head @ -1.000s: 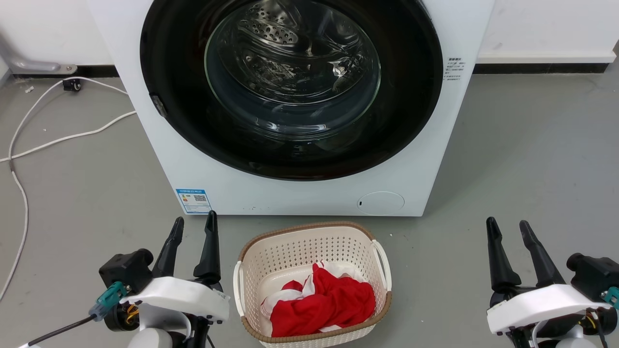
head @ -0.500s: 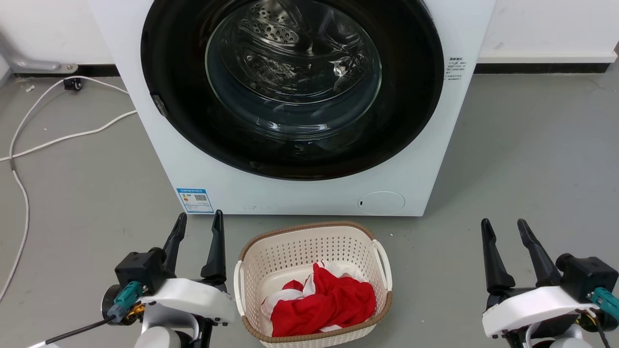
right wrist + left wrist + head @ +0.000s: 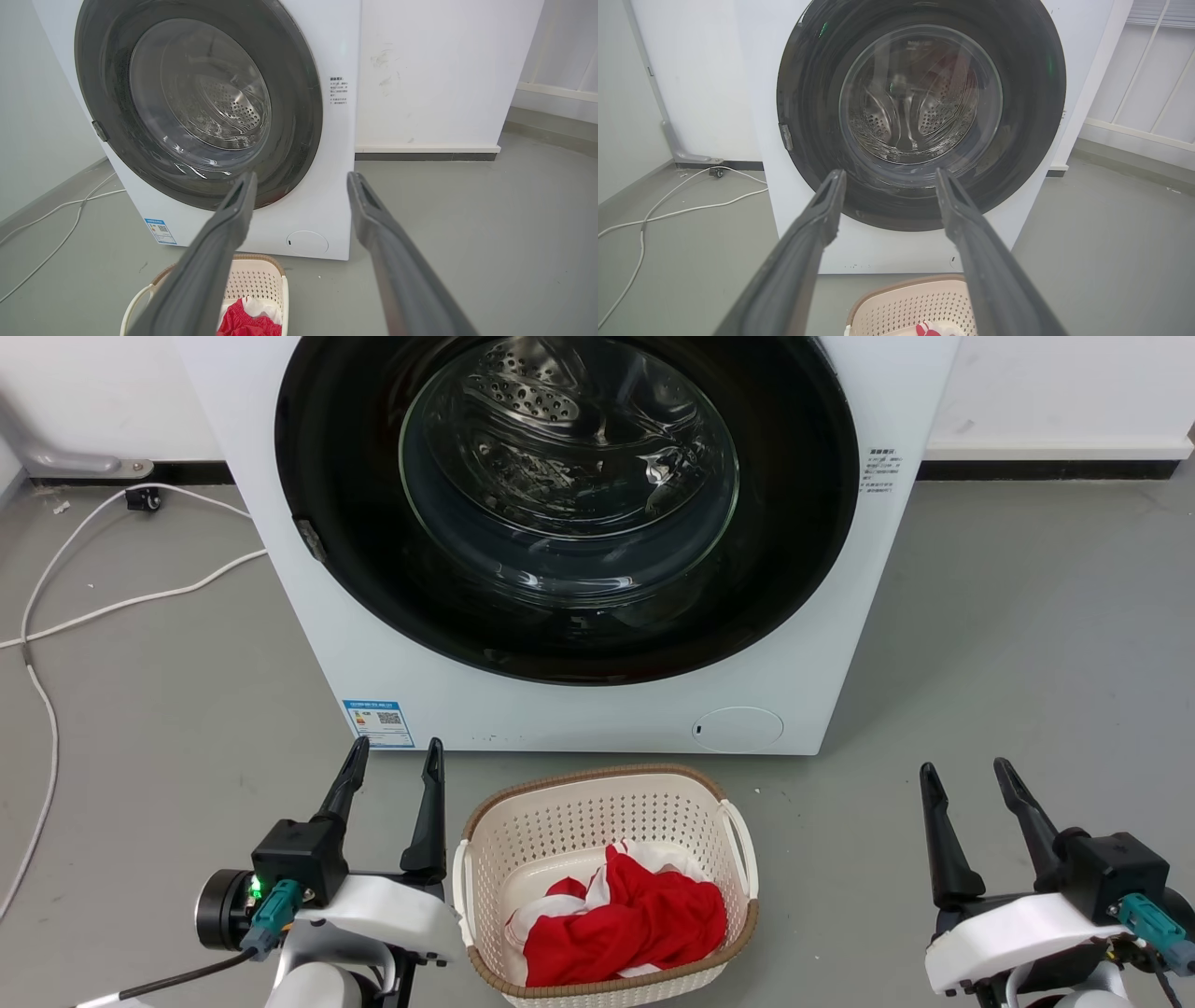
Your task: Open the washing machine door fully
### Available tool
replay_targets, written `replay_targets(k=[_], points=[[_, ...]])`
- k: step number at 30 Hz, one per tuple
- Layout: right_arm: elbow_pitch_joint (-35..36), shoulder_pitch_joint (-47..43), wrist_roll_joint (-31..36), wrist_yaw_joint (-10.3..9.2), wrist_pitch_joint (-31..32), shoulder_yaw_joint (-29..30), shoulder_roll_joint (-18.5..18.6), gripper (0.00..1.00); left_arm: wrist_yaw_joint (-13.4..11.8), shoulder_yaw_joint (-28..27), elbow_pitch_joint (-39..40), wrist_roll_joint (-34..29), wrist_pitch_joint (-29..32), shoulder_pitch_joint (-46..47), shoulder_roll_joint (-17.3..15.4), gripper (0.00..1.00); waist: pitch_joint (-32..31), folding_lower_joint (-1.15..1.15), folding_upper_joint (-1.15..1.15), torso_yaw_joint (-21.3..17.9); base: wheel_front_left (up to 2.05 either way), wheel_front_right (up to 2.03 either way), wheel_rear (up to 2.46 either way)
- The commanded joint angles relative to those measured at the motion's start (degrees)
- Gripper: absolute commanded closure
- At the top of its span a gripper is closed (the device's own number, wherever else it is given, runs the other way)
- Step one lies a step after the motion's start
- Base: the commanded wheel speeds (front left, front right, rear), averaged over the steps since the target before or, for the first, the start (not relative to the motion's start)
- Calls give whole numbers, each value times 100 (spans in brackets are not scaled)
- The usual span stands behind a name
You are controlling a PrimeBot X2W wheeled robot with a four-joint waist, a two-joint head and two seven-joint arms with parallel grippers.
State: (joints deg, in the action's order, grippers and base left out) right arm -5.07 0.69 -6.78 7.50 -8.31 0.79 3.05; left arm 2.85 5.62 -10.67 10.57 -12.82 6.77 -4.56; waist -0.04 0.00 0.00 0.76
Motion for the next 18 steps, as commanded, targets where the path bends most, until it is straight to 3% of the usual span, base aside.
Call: replay_targets(k=[1, 18], points=[[57, -33, 116, -2, -44, -13, -18, 0, -20, 26, 23, -104, -32, 81, -25, 0, 1, 0, 0, 0, 0, 0, 0], [30, -60, 559, -2, -230, -41, -27, 0, -54, 84, -13, -816, -218, 95, -22, 0, 9, 0, 0, 20, 0, 0, 0]])
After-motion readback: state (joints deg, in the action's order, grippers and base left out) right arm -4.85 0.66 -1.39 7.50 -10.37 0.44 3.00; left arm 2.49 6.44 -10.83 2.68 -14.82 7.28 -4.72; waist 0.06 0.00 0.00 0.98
